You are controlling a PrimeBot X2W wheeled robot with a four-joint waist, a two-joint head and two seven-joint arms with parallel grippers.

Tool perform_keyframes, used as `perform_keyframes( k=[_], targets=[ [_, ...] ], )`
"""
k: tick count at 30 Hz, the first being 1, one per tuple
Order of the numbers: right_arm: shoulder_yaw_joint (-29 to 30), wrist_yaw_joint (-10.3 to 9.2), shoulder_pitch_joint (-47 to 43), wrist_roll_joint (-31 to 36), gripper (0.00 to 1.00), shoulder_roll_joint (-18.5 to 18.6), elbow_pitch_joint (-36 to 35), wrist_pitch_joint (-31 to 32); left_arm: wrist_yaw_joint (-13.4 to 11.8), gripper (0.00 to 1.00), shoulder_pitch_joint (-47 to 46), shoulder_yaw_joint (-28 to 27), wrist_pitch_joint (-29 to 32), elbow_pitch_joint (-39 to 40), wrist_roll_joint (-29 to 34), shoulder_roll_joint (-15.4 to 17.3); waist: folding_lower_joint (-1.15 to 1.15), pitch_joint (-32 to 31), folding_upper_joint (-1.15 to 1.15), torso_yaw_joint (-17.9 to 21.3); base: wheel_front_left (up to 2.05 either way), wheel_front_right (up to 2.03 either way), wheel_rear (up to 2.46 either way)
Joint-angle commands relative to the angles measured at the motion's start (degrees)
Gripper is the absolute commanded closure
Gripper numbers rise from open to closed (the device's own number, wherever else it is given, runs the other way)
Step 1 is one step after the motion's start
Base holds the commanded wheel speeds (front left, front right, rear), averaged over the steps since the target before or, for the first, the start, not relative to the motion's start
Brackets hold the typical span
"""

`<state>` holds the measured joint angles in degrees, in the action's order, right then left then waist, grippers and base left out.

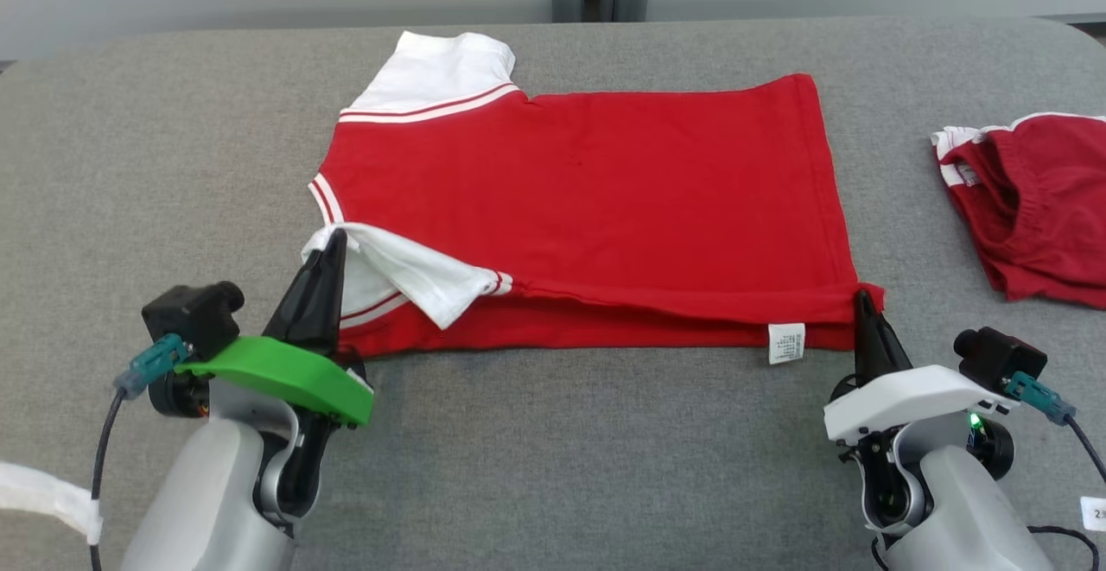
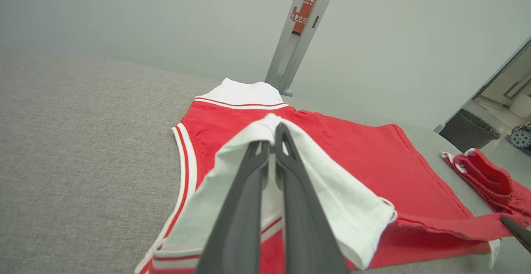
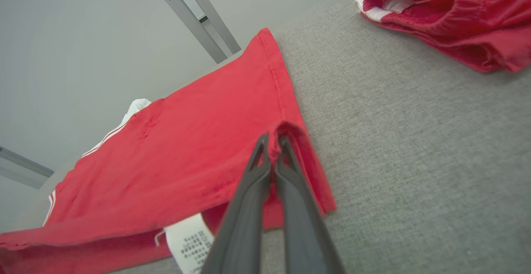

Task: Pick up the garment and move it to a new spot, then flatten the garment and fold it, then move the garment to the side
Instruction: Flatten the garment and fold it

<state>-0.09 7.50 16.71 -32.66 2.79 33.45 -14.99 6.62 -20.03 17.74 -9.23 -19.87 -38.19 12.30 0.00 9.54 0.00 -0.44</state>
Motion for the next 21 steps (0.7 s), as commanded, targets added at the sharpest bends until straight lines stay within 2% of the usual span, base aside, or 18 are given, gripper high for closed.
perform_keyframes(
  k=[1, 9, 10, 11, 12, 13, 14, 15, 21],
  targets=[
    [0.14, -0.03, 1.37, 0.53, 1.00, 0.22, 1.02, -0.23, 0.44, 1.00, -2.53, 0.38, -0.55, -1.75, 0.53, -0.15, 0.00, 1.50, 0.00, 0.49, 0.00, 0.00, 0.00],
    [0.16, -0.03, 6.78, 2.16, 0.98, 0.23, 5.18, -0.25, 0.77, 1.00, -10.67, 2.16, -3.37, -11.52, 1.45, -0.87, 0.00, 3.86, 0.00, 1.38, 0.00, 0.00, 0.00],
    [0.12, -0.03, 7.51, 2.31, 0.61, 0.23, 5.47, -0.25, 0.79, 1.00, -11.42, 2.00, -3.90, -12.62, 1.50, -1.04, 0.00, 4.02, 0.00, 1.47, 0.00, 0.00, 0.00],
    [0.14, -0.03, 8.01, 2.20, 0.00, 0.23, 5.47, -0.25, 0.80, 1.00, -11.89, 1.86, -4.14, -13.52, 1.47, -1.27, 0.00, 4.13, 0.00, 1.53, 0.00, 0.00, 0.00],
    [0.05, -0.03, 8.48, 1.95, 0.00, 0.22, 5.63, -0.25, 0.80, 0.90, -12.37, 1.74, -4.48, -14.68, 1.55, -1.44, 0.00, 4.24, 0.00, 1.60, 0.00, 0.00, 0.00],
    [-0.20, -0.03, 8.77, 1.55, 0.00, 0.21, 5.58, -0.25, 0.80, 0.67, -12.73, 1.67, -4.63, -15.47, 1.72, -1.53, 0.00, 4.32, 0.00, 1.65, 0.00, 0.00, 0.00],
    [-0.54, -0.03, 9.20, 0.97, 0.00, 0.20, 5.45, -0.25, 0.70, 0.22, -13.16, 1.43, -5.01, -16.42, 1.77, -1.64, 0.00, 4.41, 0.00, 1.70, 0.00, 0.00, 0.00],
    [-0.68, -0.03, 9.56, 0.75, 0.00, 0.21, 5.44, -0.25, 0.69, 0.00, -13.46, 1.30, -5.10, -17.04, 1.85, -1.69, 0.00, 4.47, 0.00, 1.74, 0.00, 0.00, 0.00],
    [0.44, -0.03, 10.84, 1.12, 0.00, 0.23, 3.14, -0.24, 0.76, 0.00, -13.78, -0.05, -5.83, -19.34, 1.80, -2.02, 0.00, 4.41, 0.00, 1.51, 0.00, 0.00, 0.00]
  ],
)
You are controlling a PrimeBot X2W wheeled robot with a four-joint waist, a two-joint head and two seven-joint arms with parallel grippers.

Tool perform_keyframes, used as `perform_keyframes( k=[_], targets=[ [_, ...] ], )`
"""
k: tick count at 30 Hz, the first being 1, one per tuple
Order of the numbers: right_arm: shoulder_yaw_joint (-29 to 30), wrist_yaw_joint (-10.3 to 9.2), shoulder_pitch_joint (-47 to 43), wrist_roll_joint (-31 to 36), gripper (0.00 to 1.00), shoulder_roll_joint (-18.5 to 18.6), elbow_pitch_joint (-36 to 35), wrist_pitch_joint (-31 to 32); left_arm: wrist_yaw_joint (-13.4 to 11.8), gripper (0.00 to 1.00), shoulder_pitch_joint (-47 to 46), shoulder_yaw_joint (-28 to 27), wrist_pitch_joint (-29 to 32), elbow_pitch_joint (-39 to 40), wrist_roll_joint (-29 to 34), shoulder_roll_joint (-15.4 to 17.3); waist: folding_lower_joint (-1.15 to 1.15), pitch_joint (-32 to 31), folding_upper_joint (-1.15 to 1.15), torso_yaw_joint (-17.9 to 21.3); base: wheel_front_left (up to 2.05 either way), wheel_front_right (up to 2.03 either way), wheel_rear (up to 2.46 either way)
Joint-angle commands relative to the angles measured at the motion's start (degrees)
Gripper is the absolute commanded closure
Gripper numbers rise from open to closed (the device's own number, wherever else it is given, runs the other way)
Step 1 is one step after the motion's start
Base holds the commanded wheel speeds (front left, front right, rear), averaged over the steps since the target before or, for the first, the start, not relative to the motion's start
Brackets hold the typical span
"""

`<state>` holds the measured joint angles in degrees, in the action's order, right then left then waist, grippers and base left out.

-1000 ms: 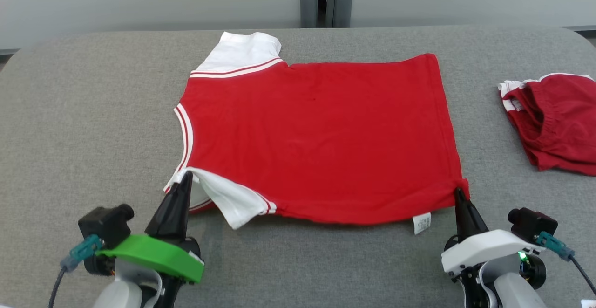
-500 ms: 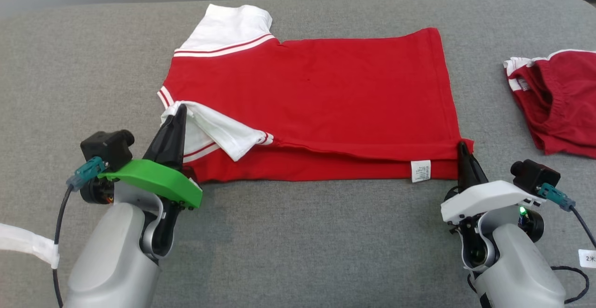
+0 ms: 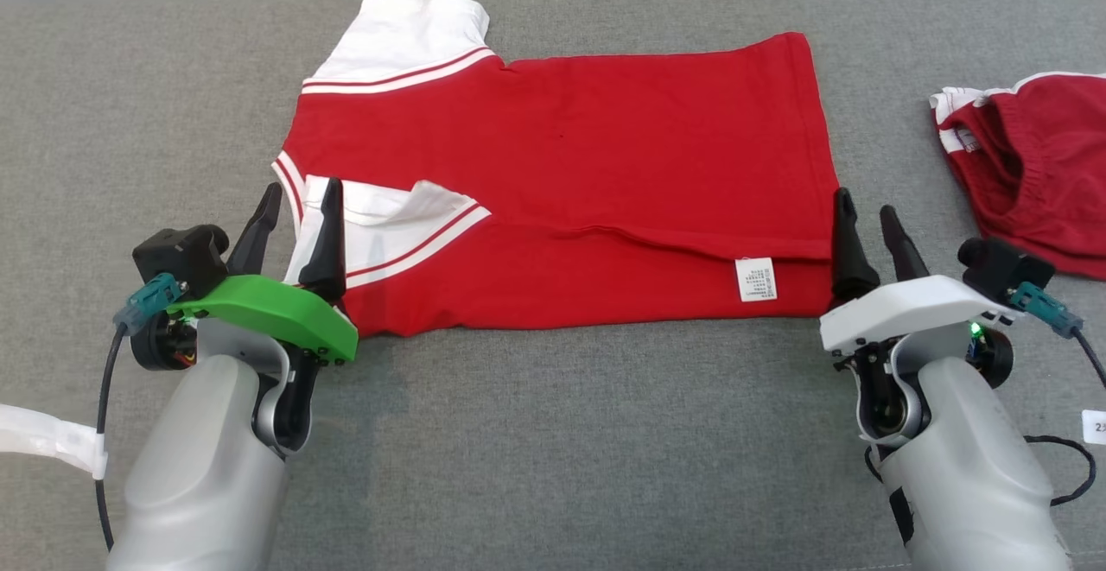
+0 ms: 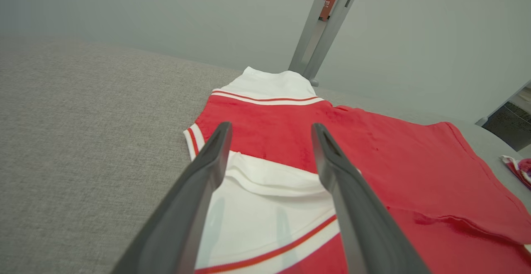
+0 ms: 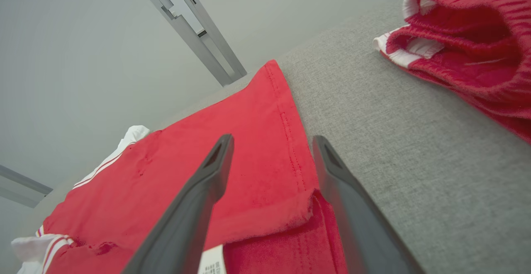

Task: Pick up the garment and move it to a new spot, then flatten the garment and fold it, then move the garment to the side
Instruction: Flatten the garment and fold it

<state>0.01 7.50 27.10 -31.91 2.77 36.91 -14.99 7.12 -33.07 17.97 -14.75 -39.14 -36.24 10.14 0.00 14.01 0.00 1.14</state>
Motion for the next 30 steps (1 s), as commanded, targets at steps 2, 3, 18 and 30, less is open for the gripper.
perform_keyframes(
  k=[2, 3, 18, 30],
  targets=[
    [1.81, -0.03, 0.00, 1.83, 0.00, 0.24, -2.10, -0.25, 0.30, 0.00, -0.10, -0.69, -0.44, 0.00, -0.10, 0.32, 0.00, -0.23, 0.00, -0.22, 0.00, 0.00, 0.00],
    [2.73, -0.03, -0.41, 3.28, 0.00, 0.23, -3.37, -0.25, 0.32, 0.00, 0.46, -0.87, -0.49, 0.23, -0.12, 0.45, 0.00, -0.35, 0.00, -0.29, 0.00, 0.00, 0.00],
    [5.30, -0.03, -12.28, 17.39, 0.00, 0.22, -17.28, 2.37, -2.76, 0.00, 14.00, -3.42, 5.43, 6.50, -3.38, 2.88, 0.00, -4.86, 0.00, -1.81, 0.00, 0.00, 0.00],
    [3.61, -0.03, -17.06, 16.25, 0.00, 0.20, -20.85, 8.22, -5.07, 0.00, 17.68, -7.53, 12.53, 7.92, -12.95, -0.72, 0.00, -3.07, 0.00, 0.79, 0.00, 0.00, 0.00]
  ],
)
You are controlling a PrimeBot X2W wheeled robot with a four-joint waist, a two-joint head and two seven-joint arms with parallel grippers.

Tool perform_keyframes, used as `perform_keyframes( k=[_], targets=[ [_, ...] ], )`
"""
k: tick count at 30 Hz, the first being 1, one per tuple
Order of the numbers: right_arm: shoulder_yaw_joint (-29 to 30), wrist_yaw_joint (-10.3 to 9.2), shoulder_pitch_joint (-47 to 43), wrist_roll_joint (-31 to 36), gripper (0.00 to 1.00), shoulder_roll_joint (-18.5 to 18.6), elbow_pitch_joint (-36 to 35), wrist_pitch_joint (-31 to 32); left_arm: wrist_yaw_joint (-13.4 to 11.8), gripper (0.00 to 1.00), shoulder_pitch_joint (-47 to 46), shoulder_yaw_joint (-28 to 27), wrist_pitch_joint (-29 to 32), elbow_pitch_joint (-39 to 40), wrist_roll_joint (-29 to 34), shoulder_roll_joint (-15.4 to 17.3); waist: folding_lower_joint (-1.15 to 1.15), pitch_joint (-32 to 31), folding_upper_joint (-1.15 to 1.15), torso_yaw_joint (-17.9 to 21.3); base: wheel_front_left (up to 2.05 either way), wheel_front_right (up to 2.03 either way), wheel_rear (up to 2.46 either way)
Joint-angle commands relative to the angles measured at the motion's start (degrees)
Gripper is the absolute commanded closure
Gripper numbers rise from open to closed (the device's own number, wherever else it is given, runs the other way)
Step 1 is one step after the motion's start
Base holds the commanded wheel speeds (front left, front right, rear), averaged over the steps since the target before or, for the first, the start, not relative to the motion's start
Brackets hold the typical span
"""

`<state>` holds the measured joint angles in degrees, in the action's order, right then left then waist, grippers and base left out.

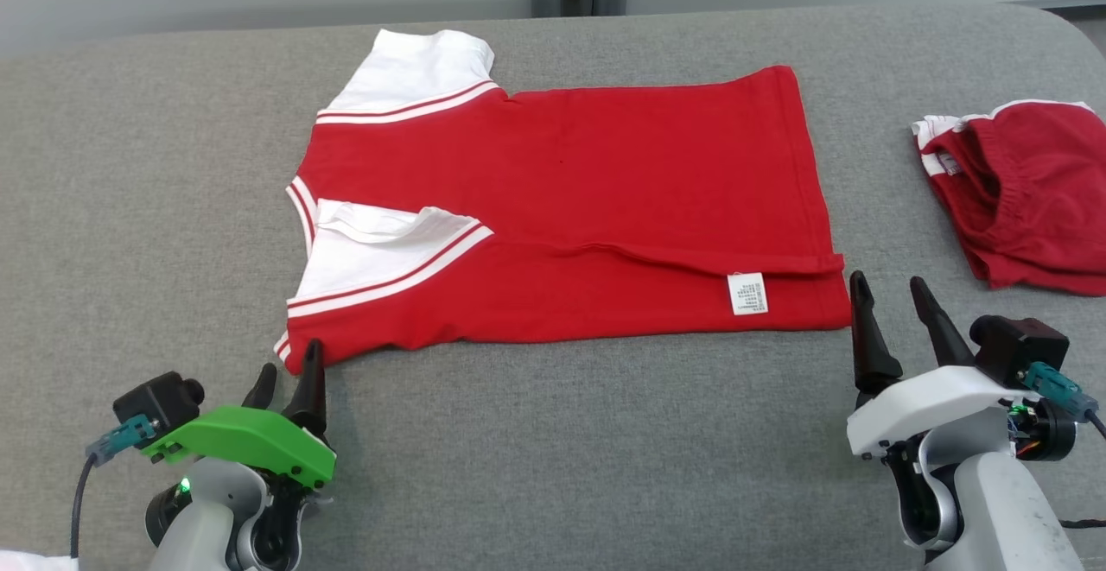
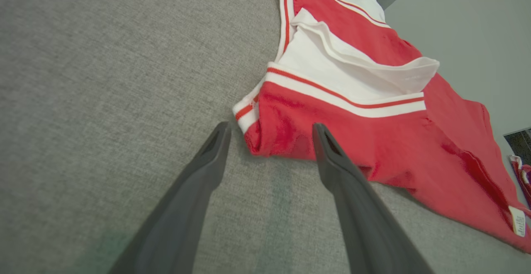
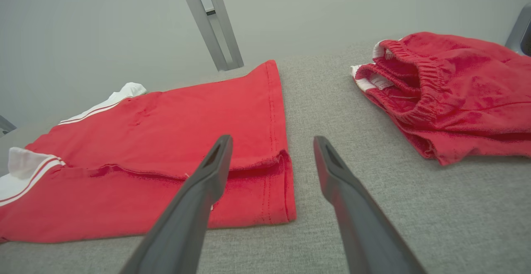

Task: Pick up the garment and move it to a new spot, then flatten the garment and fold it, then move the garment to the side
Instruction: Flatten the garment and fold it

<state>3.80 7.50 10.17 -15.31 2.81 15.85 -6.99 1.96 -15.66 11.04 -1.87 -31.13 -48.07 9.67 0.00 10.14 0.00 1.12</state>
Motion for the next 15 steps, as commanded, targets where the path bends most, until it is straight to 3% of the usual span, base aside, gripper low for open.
perform_keyframes(
  k=[1, 4, 5, 6, 10, 15],
  targets=[
    [-0.37, -0.03, 0.12, -0.36, 0.00, 0.17, 0.64, 0.35, 0.25, 0.00, 0.12, -1.31, -0.30, -0.34, -1.98, -0.65, 0.00, 1.04, 0.00, 1.04, 0.00, 0.00, 0.00],
    [-0.94, -0.03, 1.06, -0.90, 0.00, 0.19, 2.47, 0.68, 0.54, 0.02, -0.82, -2.02, -0.01, -1.59, -3.19, -0.55, 0.00, 1.80, 0.00, 1.58, 0.00, 0.00, 0.00],
    [-1.06, -0.03, 1.24, -1.12, 0.00, 0.18, 3.19, 0.82, 0.61, 0.18, -1.04, -2.08, 0.09, -2.00, -3.46, -0.74, 0.00, 1.97, 0.00, 1.67, 0.00, 0.00, 0.00],
    [-1.15, -0.03, 1.51, -1.46, 0.00, 0.17, 4.05, 0.89, 0.76, 0.51, -1.25, -2.09, 0.02, -2.30, -3.46, -0.85, 0.00, 2.10, 0.00, 1.73, 0.00, 0.00, 0.00],
    [-1.70, -0.03, 3.84, -2.34, 0.00, 0.17, 8.70, 0.47, 1.77, 1.00, -2.37, -1.78, -1.69, -3.04, -3.10, -1.14, 0.00, 2.64, 0.00, 1.59, 0.00, 0.00, 0.00],
    [-3.26, -0.03, 7.38, -4.68, 0.00, 0.18, 15.97, 0.76, 2.73, 1.00, -3.52, -1.06, -3.36, -3.02, -2.46, -1.44, 0.00, 2.56, 0.00, 0.61, 0.00, 0.00, 0.00]
  ],
)
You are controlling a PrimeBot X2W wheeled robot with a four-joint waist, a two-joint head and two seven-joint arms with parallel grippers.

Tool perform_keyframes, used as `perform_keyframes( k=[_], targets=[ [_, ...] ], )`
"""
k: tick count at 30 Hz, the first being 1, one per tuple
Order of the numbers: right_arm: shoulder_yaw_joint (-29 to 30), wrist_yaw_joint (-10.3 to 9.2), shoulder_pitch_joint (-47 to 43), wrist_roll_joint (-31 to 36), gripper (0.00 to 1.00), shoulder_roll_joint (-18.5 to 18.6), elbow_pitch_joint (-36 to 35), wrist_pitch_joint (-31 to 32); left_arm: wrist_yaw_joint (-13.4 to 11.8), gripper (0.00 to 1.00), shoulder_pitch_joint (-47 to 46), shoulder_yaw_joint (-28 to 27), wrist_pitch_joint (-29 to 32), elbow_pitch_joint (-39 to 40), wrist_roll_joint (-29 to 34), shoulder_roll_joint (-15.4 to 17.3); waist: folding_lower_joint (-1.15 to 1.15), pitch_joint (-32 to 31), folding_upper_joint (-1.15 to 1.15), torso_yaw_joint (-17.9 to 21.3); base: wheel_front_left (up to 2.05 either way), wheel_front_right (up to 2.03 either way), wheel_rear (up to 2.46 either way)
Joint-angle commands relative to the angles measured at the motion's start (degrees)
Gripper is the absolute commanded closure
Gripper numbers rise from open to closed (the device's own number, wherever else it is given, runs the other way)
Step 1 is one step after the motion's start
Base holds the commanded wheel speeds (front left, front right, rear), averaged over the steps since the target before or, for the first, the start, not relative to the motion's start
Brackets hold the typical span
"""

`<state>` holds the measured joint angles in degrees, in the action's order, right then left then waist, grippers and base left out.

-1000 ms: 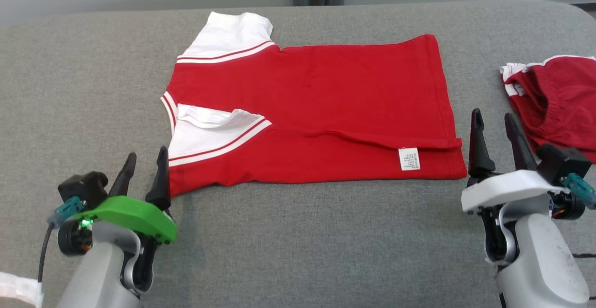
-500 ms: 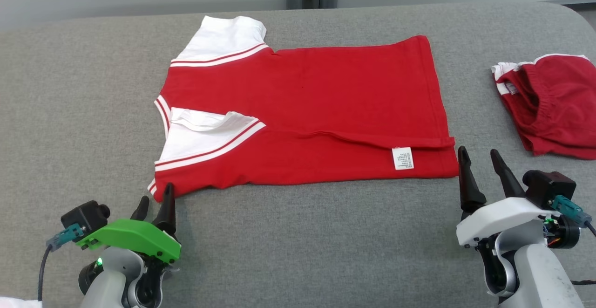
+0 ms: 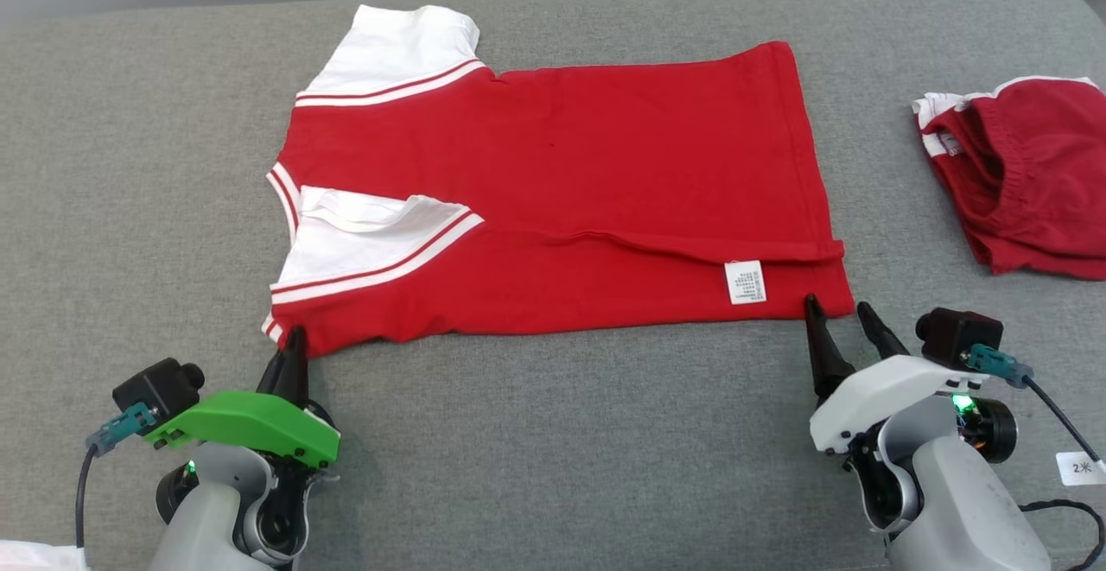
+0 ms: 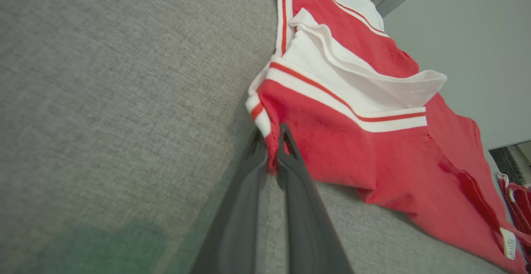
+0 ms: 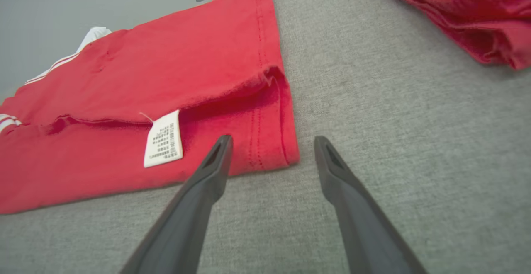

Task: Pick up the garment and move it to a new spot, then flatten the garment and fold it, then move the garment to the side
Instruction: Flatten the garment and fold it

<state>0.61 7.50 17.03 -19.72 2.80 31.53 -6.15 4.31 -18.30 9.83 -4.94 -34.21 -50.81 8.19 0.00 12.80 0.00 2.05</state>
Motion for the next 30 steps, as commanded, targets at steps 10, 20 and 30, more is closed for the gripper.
perform_keyframes(
  k=[10, 20, 30],
  targets=[
    [-1.95, -0.02, 6.66, -7.51, 1.00, 0.08, 13.34, -1.59, 1.70, 1.00, 0.22, 1.51, -2.27, 1.76, 0.84, 0.68, 0.00, -2.79, 0.00, -2.00, 0.00, 0.00, 0.00],
    [1.98, -0.02, 9.32, -8.97, 1.00, 0.22, 11.26, 2.20, 1.30, 1.00, 3.45, 2.59, -2.01, 10.88, 2.38, 3.00, 0.00, -6.88, 0.00, -2.41, 0.00, 0.00, 0.00],
    [6.48, -0.02, -6.04, -7.14, 1.00, 0.23, -8.35, 13.27, -3.66, 1.00, 17.97, 4.13, 3.75, 28.24, 2.15, 6.27, 0.00, -8.76, 0.00, -2.66, 0.00, 0.00, 0.00]
  ],
)
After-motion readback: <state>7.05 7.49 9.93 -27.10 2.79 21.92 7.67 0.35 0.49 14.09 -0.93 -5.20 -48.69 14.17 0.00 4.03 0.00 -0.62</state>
